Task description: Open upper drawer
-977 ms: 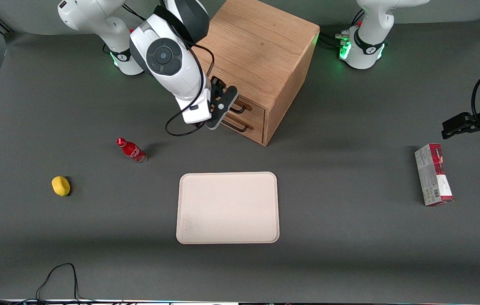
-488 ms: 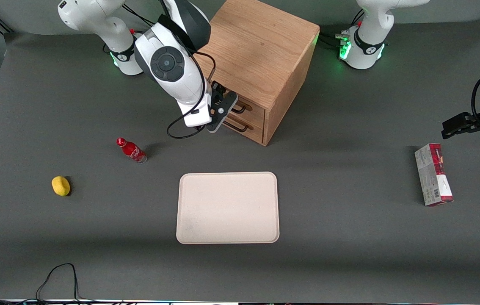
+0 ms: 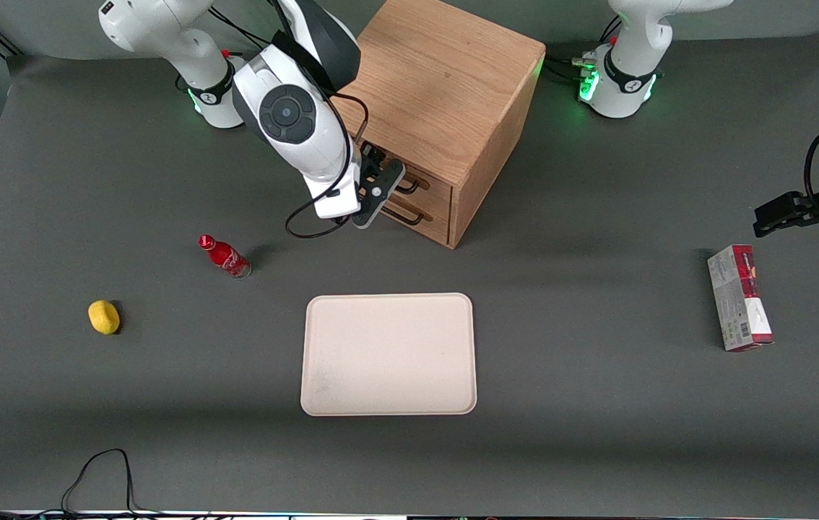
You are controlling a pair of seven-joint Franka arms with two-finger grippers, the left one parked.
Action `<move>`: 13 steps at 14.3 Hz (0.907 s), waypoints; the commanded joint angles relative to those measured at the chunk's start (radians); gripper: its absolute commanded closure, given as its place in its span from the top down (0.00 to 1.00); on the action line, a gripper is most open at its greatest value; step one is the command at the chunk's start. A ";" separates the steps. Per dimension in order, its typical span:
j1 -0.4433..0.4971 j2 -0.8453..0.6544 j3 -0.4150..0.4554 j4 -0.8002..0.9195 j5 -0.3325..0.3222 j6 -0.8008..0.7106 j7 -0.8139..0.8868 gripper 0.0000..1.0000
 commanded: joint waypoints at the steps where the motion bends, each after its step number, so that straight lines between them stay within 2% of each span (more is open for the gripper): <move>1: 0.004 -0.002 -0.010 -0.024 -0.012 0.027 -0.008 1.00; 13: -0.002 0.018 -0.019 -0.016 -0.013 0.053 -0.007 1.00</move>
